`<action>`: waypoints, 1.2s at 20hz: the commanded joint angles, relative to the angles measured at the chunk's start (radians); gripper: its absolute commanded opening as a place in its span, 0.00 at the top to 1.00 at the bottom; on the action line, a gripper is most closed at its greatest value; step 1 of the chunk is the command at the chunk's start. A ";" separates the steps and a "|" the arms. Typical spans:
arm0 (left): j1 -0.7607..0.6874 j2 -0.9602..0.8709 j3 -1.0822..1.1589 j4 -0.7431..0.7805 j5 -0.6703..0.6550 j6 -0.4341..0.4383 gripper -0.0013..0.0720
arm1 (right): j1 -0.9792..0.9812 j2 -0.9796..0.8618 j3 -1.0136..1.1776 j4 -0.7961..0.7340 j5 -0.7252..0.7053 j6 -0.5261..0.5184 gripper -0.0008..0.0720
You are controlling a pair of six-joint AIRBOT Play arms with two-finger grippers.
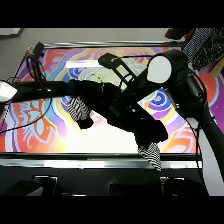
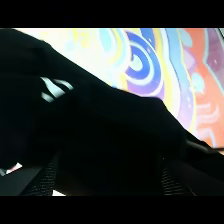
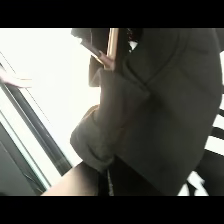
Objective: Fold the clothes and pants, and hang the long-sleeved shirts on hangers.
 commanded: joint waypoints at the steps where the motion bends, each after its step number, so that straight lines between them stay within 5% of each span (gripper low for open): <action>1: 0.131 0.019 0.044 0.005 -0.051 0.088 0.02 | 0.005 0.004 0.003 -0.095 0.031 -0.106 0.96; 3: 0.200 0.019 0.055 0.007 -0.100 0.241 0.03 | -0.020 0.004 0.003 -0.077 -0.002 -0.122 0.96; 5: 0.215 0.010 0.052 0.019 -0.166 0.494 0.04 | -0.055 0.004 0.003 -0.031 -0.016 -0.178 0.96; 7: 0.194 -0.005 0.046 0.028 -0.235 0.850 0.04 | -0.106 0.003 0.003 0.021 -0.002 -0.314 0.96; 9: 0.151 -0.034 0.043 0.028 -0.257 0.998 0.04 | -0.152 0.001 0.003 0.097 0.035 -0.506 0.96; 13: 0.072 -0.104 0.044 0.028 -0.201 1.142 0.04 | -0.162 -0.024 0.001 0.154 0.094 -0.616 0.96; 18: 0.060 -0.150 0.044 0.028 -0.171 1.149 0.04 | -0.162 -0.058 0.000 0.170 0.101 -0.628 0.96; 20: 0.048 -0.165 0.044 0.028 -0.172 1.148 0.27 | -0.162 -0.060 0.000 0.174 0.099 -0.647 0.96; 22: 0.025 -0.185 0.044 0.029 -0.176 1.148 0.38 | -0.162 -0.060 0.000 0.177 0.099 -0.648 0.96; 24: 0.008 -0.195 0.044 0.028 -0.175 1.148 0.88 | -0.162 -0.058 0.000 0.188 0.100 -0.647 0.96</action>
